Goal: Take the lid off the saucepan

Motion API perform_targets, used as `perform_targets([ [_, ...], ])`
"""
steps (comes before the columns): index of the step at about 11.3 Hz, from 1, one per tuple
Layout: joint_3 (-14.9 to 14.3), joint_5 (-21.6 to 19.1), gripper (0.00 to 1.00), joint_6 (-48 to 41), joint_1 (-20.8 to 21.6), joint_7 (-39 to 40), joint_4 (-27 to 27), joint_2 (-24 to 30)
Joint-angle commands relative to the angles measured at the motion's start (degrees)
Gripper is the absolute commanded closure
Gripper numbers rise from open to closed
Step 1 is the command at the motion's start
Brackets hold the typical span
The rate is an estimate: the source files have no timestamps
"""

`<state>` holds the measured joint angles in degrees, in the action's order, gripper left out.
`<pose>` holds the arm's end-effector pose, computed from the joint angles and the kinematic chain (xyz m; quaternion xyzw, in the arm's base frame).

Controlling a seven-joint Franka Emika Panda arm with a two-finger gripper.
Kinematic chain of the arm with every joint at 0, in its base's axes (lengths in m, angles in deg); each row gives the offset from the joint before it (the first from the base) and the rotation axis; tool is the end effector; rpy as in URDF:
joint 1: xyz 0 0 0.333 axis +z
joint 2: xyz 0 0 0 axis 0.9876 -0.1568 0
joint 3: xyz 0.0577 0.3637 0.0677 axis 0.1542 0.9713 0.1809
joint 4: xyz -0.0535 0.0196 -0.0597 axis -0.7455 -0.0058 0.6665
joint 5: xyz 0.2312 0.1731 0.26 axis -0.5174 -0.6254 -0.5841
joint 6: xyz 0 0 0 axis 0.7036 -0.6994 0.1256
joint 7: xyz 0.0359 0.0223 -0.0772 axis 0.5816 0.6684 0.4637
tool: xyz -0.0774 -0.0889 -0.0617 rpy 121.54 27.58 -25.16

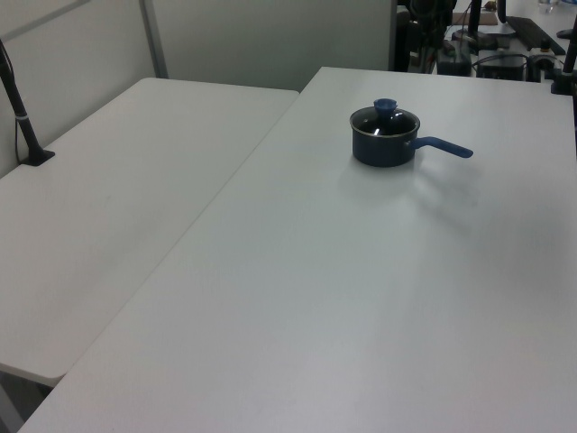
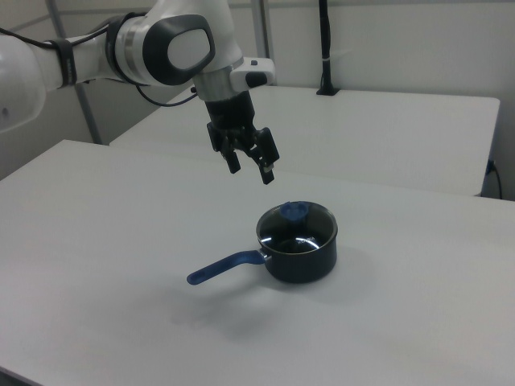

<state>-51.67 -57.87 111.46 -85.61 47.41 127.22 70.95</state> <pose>0.6055 -0.1517 0.5946 0.9881 -0.1323 0.0377 0.0690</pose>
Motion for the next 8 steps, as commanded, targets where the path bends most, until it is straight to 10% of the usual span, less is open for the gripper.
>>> perform_targets([
  [1, 0.14, 0.01, 0.00, 0.62, 0.15, 0.21, 1.11, 0.81],
  [8, 0.05, -0.34, 0.00, 0.45, -0.82, 2.14, -0.03, 0.45],
])
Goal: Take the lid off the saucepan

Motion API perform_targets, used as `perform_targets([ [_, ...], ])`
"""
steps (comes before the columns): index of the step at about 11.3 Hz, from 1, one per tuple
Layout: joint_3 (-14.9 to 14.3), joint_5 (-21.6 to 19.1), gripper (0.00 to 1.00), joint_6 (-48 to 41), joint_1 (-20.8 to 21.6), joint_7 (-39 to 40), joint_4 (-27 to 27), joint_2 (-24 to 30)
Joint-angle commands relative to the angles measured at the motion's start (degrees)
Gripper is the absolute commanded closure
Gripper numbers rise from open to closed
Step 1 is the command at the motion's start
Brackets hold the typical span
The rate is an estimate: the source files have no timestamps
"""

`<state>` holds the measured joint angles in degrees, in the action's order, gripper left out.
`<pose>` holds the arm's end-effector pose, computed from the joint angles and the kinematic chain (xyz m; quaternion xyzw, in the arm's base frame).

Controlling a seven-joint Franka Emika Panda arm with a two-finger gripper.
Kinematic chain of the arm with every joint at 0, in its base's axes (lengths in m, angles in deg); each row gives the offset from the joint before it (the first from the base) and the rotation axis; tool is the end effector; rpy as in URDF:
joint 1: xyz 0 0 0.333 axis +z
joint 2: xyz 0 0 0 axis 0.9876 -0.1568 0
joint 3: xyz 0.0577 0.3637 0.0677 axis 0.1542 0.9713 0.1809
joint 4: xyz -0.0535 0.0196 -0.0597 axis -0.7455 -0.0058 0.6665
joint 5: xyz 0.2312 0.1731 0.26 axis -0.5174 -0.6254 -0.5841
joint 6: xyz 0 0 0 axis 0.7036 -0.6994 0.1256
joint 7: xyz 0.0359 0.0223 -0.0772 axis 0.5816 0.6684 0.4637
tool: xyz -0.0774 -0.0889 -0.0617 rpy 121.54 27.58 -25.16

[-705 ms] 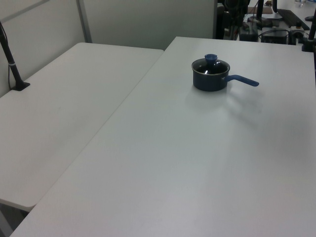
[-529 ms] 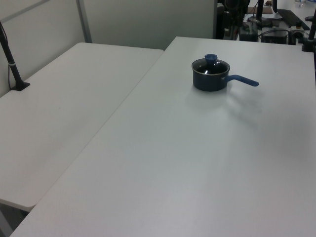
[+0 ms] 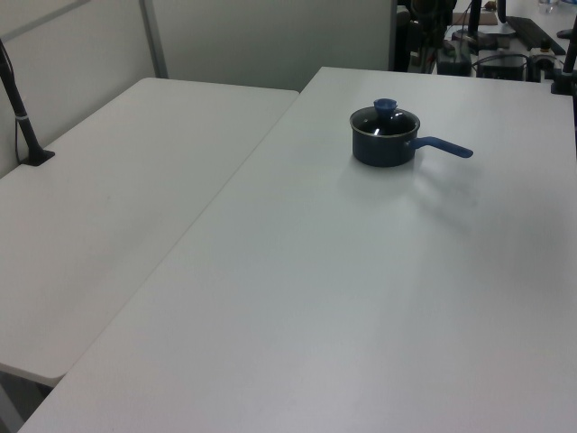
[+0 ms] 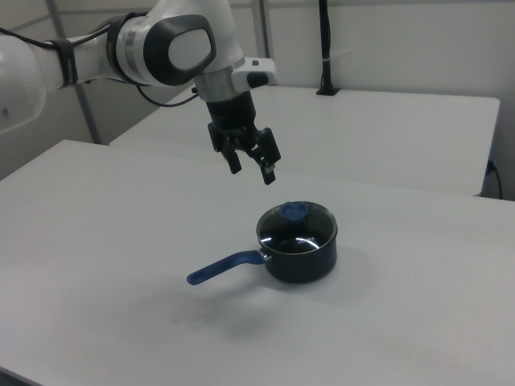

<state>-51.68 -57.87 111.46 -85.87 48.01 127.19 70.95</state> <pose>0.6049 -0.1545 0.5949 0.9885 -0.1295 0.0374 0.0693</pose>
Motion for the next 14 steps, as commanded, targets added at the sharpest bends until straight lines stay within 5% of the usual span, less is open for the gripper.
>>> perform_targets([
  [1, 0.05, -0.51, 0.00, 0.71, -0.90, 1.63, -0.09, 0.37],
  [14, 0.05, -5.60, 0.00, 14.94, -2.49, 19.64, -5.45, -17.81],
])
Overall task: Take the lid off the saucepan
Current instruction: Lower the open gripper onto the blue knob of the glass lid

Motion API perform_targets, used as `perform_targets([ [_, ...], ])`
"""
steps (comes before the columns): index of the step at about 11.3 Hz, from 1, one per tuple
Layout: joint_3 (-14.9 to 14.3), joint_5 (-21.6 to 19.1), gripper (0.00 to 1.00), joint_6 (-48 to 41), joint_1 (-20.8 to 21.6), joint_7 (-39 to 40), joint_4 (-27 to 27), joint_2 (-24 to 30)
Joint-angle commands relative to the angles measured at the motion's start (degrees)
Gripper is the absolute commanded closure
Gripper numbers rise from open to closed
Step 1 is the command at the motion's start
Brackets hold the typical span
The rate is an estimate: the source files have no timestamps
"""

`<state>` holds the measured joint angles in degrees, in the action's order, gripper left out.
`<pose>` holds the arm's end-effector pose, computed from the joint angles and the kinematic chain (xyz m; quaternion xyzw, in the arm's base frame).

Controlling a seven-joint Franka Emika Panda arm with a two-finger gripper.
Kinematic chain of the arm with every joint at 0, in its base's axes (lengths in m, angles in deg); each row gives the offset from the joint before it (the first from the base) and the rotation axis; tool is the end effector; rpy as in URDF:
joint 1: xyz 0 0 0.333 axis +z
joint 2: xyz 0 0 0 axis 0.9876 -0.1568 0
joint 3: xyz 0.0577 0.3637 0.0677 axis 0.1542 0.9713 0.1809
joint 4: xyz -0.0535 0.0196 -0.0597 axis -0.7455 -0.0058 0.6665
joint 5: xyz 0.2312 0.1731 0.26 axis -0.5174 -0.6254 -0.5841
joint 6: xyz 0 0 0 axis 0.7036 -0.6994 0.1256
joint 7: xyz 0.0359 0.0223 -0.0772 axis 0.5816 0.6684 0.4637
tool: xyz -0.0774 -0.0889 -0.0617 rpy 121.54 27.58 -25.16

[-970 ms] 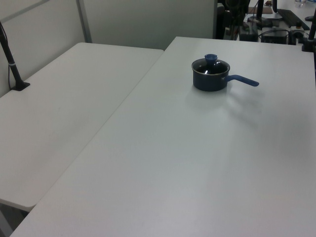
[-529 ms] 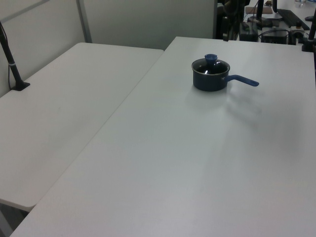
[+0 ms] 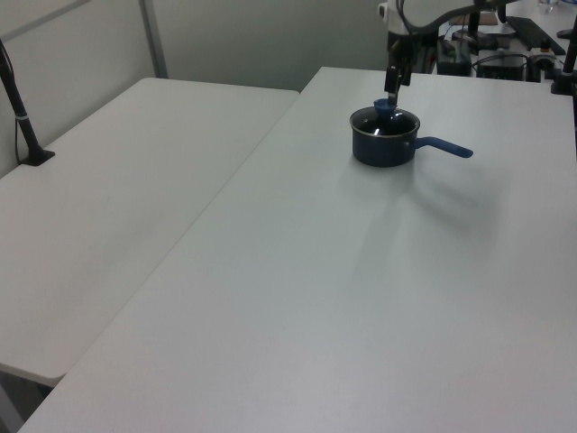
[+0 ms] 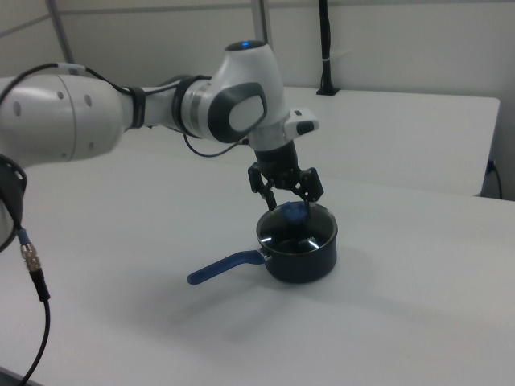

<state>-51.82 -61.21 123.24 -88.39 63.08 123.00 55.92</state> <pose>0.6867 -0.1893 0.4766 0.9969 -0.0156 0.0383 0.0669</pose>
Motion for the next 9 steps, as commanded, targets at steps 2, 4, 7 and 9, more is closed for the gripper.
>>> perform_targets([
  [2, 0.37, -2.63, 0.03, 3.88, 0.38, 4.84, -1.35, -3.23],
  [4, 0.81, -2.63, 0.25, 3.97, 0.38, 7.55, -1.35, -3.93],
  [7, 0.37, -2.72, 0.44, 3.71, 0.12, 9.85, -1.44, -3.67],
  [9, 0.02, -2.80, 0.47, 2.84, -0.05, 10.46, -2.92, -3.15],
])
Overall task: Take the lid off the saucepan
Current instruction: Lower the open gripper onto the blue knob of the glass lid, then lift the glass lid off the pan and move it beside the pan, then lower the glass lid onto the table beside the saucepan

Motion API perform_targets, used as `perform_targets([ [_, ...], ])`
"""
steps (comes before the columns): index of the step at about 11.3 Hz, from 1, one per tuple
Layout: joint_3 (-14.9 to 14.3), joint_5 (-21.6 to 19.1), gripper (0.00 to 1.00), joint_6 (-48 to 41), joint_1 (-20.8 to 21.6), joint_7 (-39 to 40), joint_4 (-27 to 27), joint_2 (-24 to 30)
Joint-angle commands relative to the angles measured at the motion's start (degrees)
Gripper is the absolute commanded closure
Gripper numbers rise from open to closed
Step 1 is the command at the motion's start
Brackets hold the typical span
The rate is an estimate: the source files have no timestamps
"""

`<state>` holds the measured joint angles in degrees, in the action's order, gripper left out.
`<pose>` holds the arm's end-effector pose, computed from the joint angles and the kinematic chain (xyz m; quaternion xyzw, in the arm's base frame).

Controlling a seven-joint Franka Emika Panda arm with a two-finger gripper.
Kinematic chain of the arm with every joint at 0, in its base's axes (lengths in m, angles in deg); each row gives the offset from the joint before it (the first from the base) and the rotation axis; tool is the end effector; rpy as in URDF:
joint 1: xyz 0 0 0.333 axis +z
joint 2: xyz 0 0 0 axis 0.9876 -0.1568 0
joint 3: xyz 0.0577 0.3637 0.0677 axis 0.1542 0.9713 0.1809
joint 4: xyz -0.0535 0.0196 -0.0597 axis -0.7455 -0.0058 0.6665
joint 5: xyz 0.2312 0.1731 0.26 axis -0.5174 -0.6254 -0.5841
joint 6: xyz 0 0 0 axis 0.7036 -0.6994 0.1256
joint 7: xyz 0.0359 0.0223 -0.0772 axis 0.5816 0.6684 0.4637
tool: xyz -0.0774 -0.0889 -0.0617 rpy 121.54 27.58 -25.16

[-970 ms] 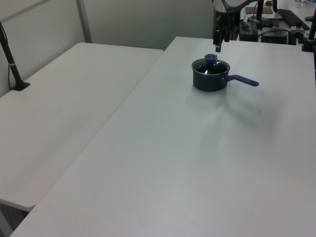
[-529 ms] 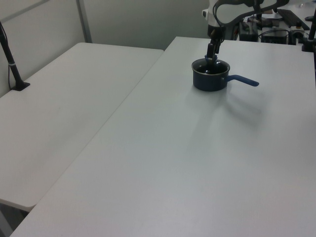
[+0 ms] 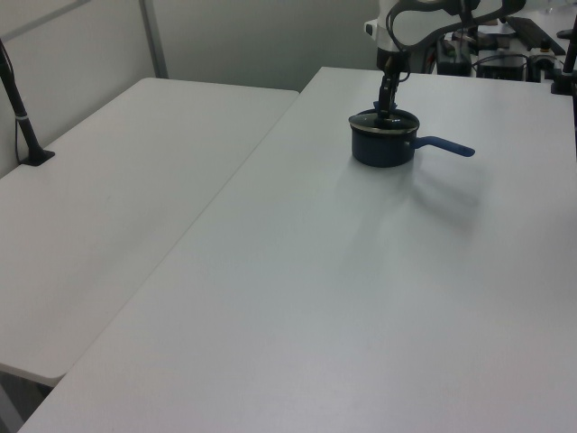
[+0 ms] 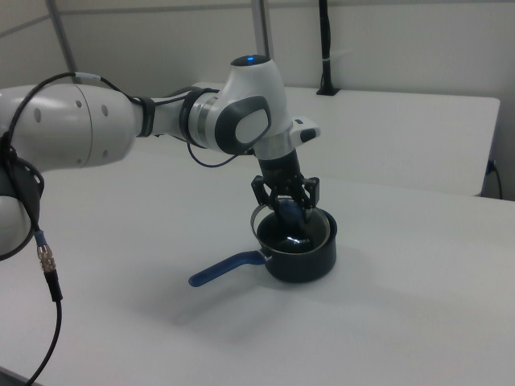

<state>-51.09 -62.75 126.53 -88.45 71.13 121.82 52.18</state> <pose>0.7080 -0.1832 0.4450 0.9955 0.0576 0.0435 0.0607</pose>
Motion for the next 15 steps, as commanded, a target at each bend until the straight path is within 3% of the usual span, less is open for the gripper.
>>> perform_targets([
  [1, -0.80, -1.17, 0.48, -2.12, -0.17, 3.46, -2.70, 0.86],
  [5, -2.46, 0.49, 0.50, -8.37, -0.52, 11.96, -5.00, 3.66],
  [7, -5.26, 1.20, 0.50, -8.46, -2.10, 14.18, -4.39, 4.02],
  [10, -10.28, 1.64, 0.50, -2.52, -3.59, 18.76, 2.10, 3.85],
  [13, -11.26, 1.90, 0.50, 7.06, -5.79, 22.10, 10.35, 3.85],
  [15, -11.26, 4.43, 0.50, 12.87, -5.80, 22.19, 16.16, 3.85],
])
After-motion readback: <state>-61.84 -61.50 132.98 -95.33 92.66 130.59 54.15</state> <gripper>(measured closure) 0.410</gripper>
